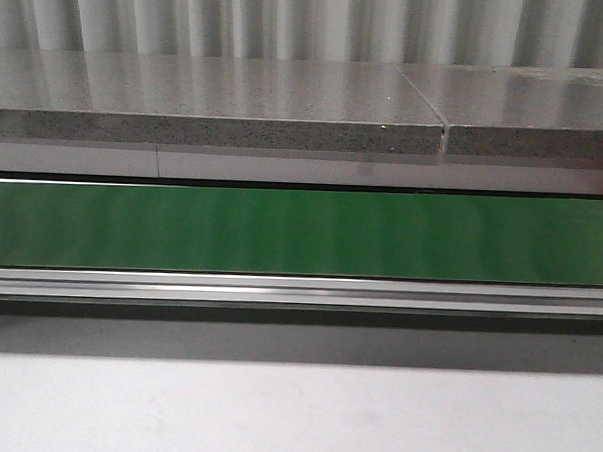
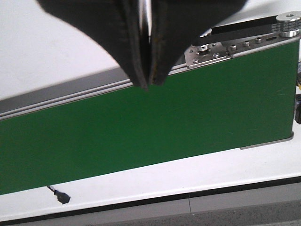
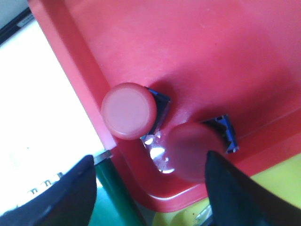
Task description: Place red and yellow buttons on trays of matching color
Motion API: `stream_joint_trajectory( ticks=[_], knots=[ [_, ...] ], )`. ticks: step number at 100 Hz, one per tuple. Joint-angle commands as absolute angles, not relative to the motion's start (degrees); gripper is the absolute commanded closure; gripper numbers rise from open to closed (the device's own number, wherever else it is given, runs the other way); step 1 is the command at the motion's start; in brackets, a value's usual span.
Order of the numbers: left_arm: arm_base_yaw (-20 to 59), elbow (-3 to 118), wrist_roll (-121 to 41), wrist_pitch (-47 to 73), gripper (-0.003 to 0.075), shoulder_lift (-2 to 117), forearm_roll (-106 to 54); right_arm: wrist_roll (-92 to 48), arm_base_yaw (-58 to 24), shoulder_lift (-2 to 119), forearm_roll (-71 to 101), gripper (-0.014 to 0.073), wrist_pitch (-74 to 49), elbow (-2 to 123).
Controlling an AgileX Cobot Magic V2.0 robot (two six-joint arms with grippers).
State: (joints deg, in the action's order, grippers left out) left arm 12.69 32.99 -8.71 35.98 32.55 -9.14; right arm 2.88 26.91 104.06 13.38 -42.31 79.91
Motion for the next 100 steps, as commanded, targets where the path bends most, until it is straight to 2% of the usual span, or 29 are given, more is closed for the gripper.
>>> stream_joint_trajectory(
  ticks=[1, 28, 35, 45, 57, 70, 100],
  knots=[
    [13.0, 34.5, -8.6, 32.4, 0.0741, 32.6, -10.3, 2.0, 27.3, 99.8, 12.5, 0.0108, -41.5, 81.0],
    [13.0, 34.5, -8.6, 32.4, 0.0741, 32.6, -10.3, 1.6, 27.2, 95.0, 9.7, 0.0108, -41.8, 78.7],
    [13.0, 34.5, -8.6, 32.4, 0.0741, 32.6, -10.3, 0.5, 26.7, 92.9, 9.4, 0.0131, -40.9, 77.0],
    [13.0, 34.5, -8.6, 32.4, 0.0741, 32.6, -10.3, 0.0, 25.5, 89.6, 9.2, 0.0267, -39.1, 74.2],
    [13.0, 34.5, -8.6, 32.4, 0.0741, 32.6, -10.3, 0.0, 22.5, 85.2, 8.2, 0.0500, -37.2, 70.6],
    [13.0, 34.5, -8.6, 32.4, 0.0741, 32.6, -10.3, 0.0, 18.3, 80.8, 5.7, 0.0669, -35.6, 67.1],
    [13.0, 34.5, -8.6, 32.4, 0.0741, 32.6, -10.3, -1.1, 8.2, 69.9, 5.0, 0.0662, -30.7, 58.4]
  ],
)
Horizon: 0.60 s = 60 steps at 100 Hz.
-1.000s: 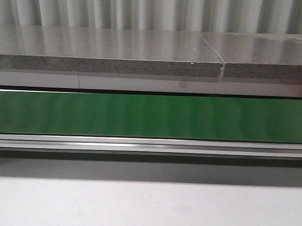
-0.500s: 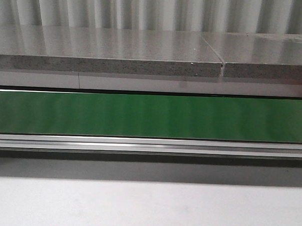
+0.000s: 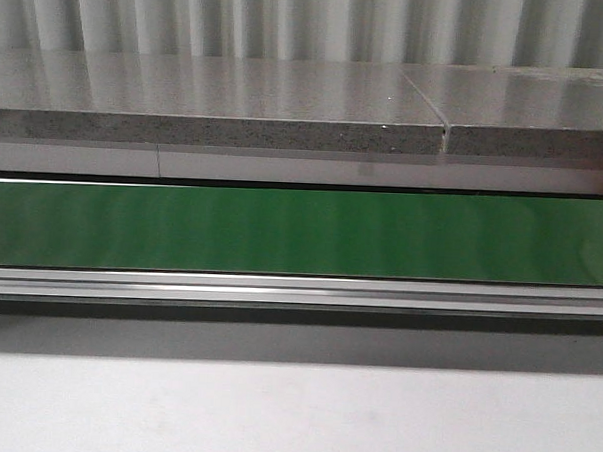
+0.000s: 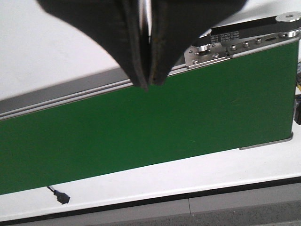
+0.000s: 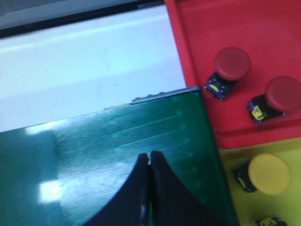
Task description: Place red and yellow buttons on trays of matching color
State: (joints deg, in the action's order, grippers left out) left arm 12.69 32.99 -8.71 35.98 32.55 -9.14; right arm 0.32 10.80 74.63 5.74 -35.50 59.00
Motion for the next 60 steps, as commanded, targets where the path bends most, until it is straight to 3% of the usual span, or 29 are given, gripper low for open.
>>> stream_joint_trajectory(
  ticks=[1, 37, 60],
  knots=[
    [13.0, 34.5, -8.6, 32.4, 0.0741, 32.6, -10.3, -1.1, 8.0, 69.6, 5.0, 0.0662, -30.4, 58.2],
    [13.0, 34.5, -8.6, 32.4, 0.0741, 32.6, -10.3, -2.5, -4.2, 54.0, 5.0, 0.0662, -24.4, 44.8],
    [13.0, 34.5, -8.6, 32.2, 0.0741, 32.6, -10.3, -2.5, -6.4, 42.7, 5.0, 0.0662, -19.9, 34.1]
  ],
)
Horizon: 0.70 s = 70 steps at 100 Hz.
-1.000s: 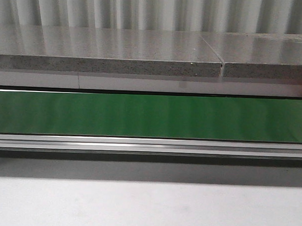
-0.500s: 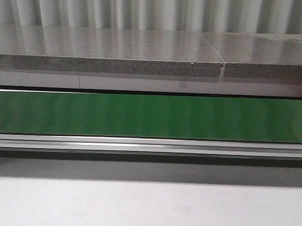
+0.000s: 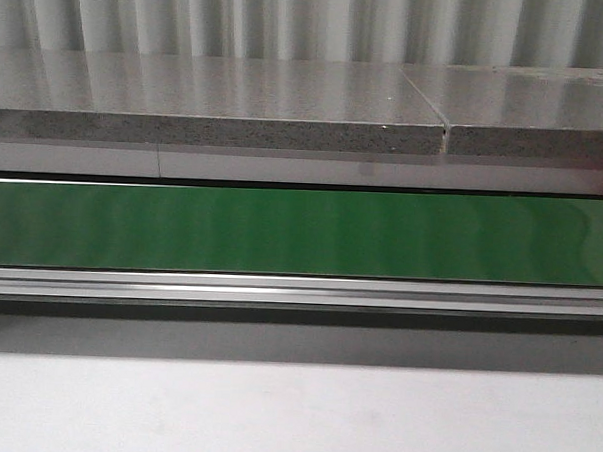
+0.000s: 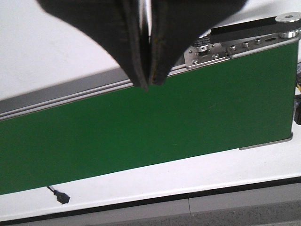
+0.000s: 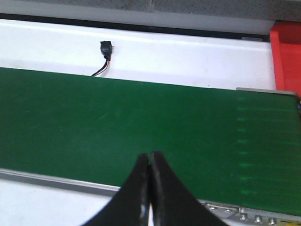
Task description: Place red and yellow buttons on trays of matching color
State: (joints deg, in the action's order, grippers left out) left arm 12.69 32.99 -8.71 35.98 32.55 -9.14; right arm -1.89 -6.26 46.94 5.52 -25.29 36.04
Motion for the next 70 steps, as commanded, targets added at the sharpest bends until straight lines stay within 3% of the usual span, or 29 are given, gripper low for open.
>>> stream_joint_trajectory(
  ticks=[1, 31, 70],
  knots=[
    [13.0, 34.5, -8.6, 32.2, 0.0741, 32.6, -10.3, -2.5, -6.4, 42.4, 5.0, 0.0662, -19.9, 33.8],
    [13.0, 34.5, -8.6, 32.2, 0.0741, 32.6, -10.3, -2.5, -6.4, 30.1, 5.0, 0.0662, -20.0, 27.2],
    [10.8, 39.1, -3.8, 29.9, 0.0741, 37.5, -6.1, -2.5, -6.4, 29.0, 5.0, 0.0662, -20.4, 27.2]
  ],
)
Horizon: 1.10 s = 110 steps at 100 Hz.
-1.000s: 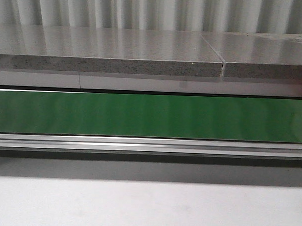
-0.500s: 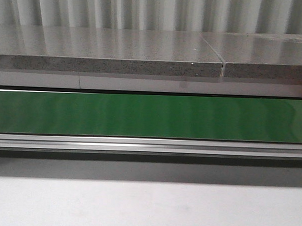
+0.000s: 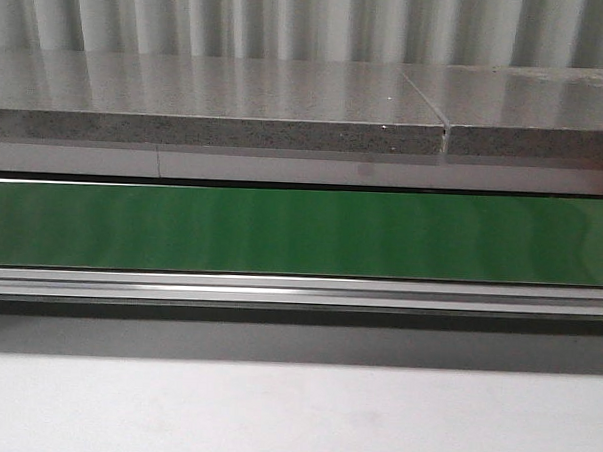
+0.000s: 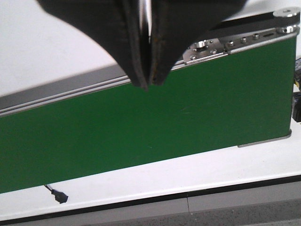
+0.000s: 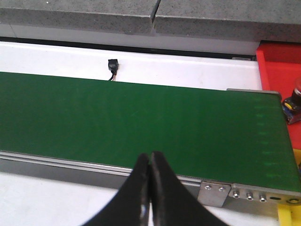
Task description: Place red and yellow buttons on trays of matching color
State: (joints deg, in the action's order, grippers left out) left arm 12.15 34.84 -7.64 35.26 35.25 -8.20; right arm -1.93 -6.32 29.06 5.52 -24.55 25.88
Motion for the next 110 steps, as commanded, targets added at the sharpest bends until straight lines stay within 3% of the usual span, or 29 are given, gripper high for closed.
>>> stream_joint_trajectory(
  ticks=[1, 16, 44, 71, 80, 95, 100, 110],
  knots=[
    [10.6, 39.4, -3.4, 29.9, 0.0741, 38.0, -5.8, -2.5, -6.4, 29.0, 5.0, 0.0662, -20.4, 27.2],
    [3.2, 46.4, 6.3, 31.0, 0.0741, 43.8, -0.5, -2.5, -6.4, 29.0, 5.0, 0.0662, -20.4, 27.2],
    [-12.8, 53.4, 6.7, 33.0, 0.0740, 54.8, -1.0, -2.5, -6.4, 29.0, 5.0, 0.0662, -20.4, 27.2],
    [-18.1, 55.4, 6.5, 34.6, 0.0733, 64.0, 1.6, -2.5, -6.4, 29.0, 5.0, 0.0662, -20.4, 27.2],
    [-18.8, 57.4, 6.5, 36.7, 0.0650, 67.9, 1.5, -2.5, -6.4, 29.0, 5.0, 0.0662, -20.4, 27.2],
    [-19.9, 61.5, 6.5, 39.9, 0.0337, 74.3, 1.3, -2.5, -6.4, 29.0, 5.0, 0.0662, -20.4, 27.2],
    [-20.5, 62.7, 6.7, 40.6, 0.0267, 76.2, 1.3, -2.5, -6.4, 29.0, 5.0, 0.0662, -20.4, 27.2],
    [-21.8, 65.2, 8.8, 43.1, 0.0246, 80.0, 1.3, -2.5, -6.4, 29.0, 5.0, 0.0662, -20.4, 27.2]
  ],
)
